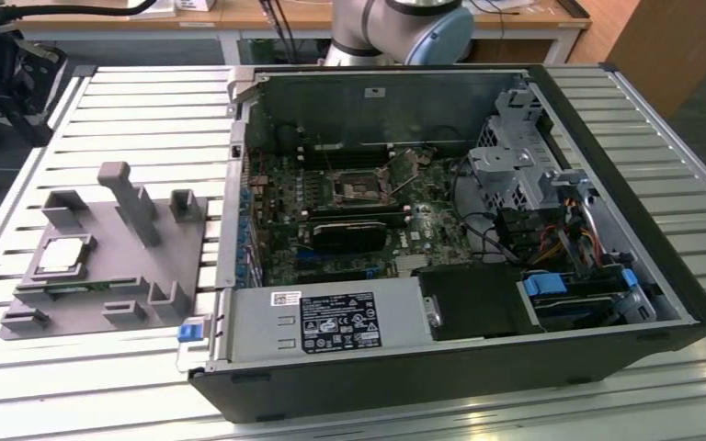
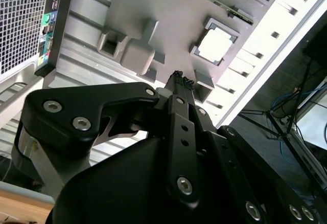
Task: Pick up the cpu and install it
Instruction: 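Reach for the cpu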
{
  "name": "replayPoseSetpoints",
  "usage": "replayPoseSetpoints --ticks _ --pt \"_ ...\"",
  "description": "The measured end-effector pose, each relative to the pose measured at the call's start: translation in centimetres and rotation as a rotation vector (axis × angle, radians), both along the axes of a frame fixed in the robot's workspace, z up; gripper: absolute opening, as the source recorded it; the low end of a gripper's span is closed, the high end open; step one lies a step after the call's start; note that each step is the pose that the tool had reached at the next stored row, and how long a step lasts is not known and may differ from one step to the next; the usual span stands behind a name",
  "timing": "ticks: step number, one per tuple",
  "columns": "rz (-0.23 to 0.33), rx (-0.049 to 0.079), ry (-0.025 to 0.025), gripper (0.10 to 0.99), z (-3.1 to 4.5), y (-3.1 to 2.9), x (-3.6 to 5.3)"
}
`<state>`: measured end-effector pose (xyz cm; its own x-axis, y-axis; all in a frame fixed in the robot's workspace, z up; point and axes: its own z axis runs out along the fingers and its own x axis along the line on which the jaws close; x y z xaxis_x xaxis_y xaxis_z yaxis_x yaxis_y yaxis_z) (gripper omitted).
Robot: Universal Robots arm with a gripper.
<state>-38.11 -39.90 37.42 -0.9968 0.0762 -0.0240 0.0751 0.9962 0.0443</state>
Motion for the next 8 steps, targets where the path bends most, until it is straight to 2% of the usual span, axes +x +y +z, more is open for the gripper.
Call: replayPoseSetpoints --ticks 8 --pt "0.000 0.000 0.0001 0.106 -0.09 0.00 -1.90"
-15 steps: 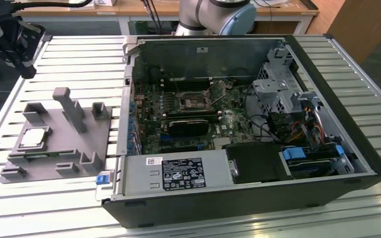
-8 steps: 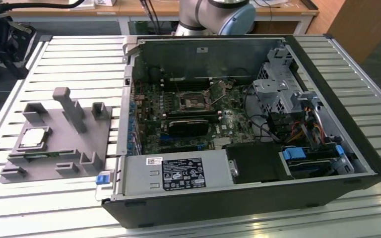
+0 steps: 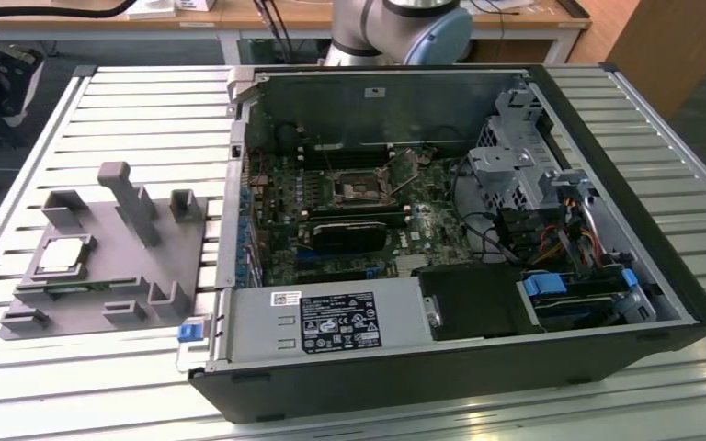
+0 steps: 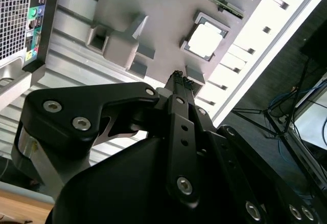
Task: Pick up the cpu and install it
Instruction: 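Reach for the cpu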
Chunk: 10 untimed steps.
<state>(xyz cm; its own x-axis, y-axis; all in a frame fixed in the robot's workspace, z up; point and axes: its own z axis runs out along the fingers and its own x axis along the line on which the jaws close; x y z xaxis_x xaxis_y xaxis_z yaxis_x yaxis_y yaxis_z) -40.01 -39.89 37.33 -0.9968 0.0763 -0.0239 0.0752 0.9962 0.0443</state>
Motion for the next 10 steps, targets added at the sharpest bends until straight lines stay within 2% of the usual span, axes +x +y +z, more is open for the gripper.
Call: replayPoseSetpoints --ticks 10 --pt "0.000 0.000 -0.0001 0.106 -0.12 0.00 -2.29"
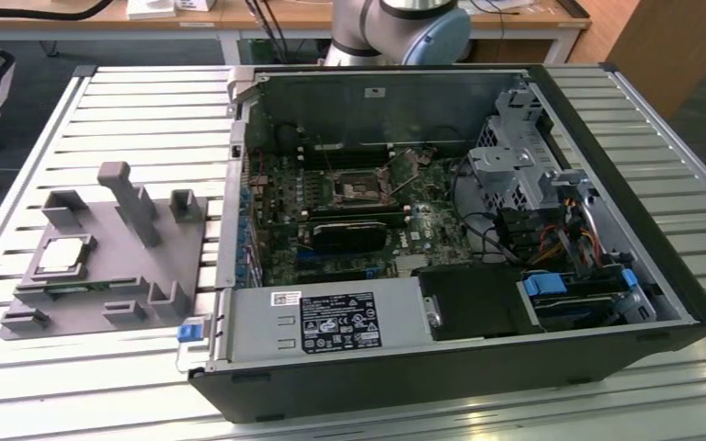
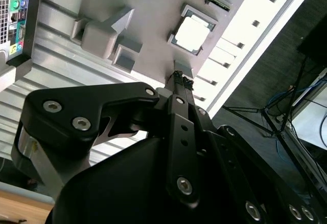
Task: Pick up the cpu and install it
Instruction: 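Reach for the cpu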
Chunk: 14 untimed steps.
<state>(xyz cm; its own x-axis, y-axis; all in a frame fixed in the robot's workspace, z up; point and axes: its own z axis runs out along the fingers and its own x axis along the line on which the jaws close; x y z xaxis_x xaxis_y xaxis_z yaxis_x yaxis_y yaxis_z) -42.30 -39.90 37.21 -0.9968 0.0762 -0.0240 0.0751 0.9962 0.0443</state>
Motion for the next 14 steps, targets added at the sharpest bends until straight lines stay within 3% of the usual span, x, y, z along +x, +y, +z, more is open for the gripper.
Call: replayPoseSetpoints --ticks 14 --pt "0.000 0.000 0.0001 0.106 -0.13 0.00 -2.89"
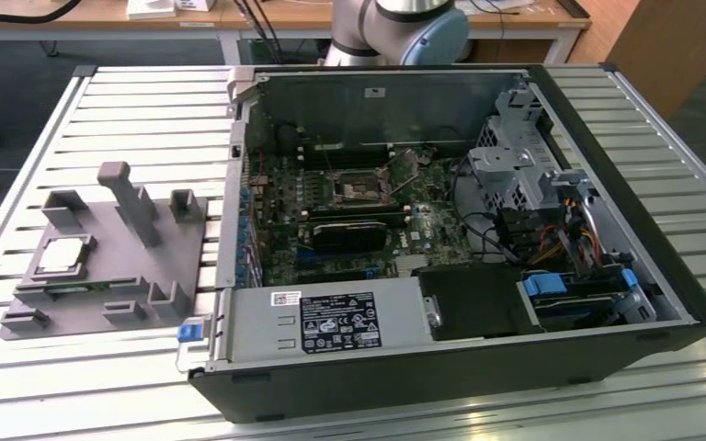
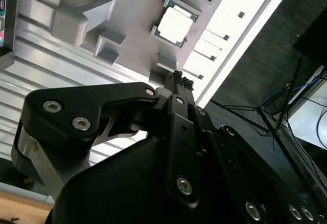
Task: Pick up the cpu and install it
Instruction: 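Pick up the cpu and move it towards the insertion slot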
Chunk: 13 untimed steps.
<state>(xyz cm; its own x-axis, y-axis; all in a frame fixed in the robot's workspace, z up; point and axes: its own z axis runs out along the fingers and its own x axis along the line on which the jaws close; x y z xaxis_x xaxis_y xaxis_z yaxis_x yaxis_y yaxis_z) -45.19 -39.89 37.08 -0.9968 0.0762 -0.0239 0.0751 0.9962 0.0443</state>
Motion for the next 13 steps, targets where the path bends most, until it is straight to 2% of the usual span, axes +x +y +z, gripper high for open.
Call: replayPoseSetpoints --ticks 5,13 --pt "0.000 0.000 -0.0001 0.106 -0.13 -0.01 -0.60" --pt "0.000 0.000 0.0000 0.106 -0.47 -0.06 -0.69"
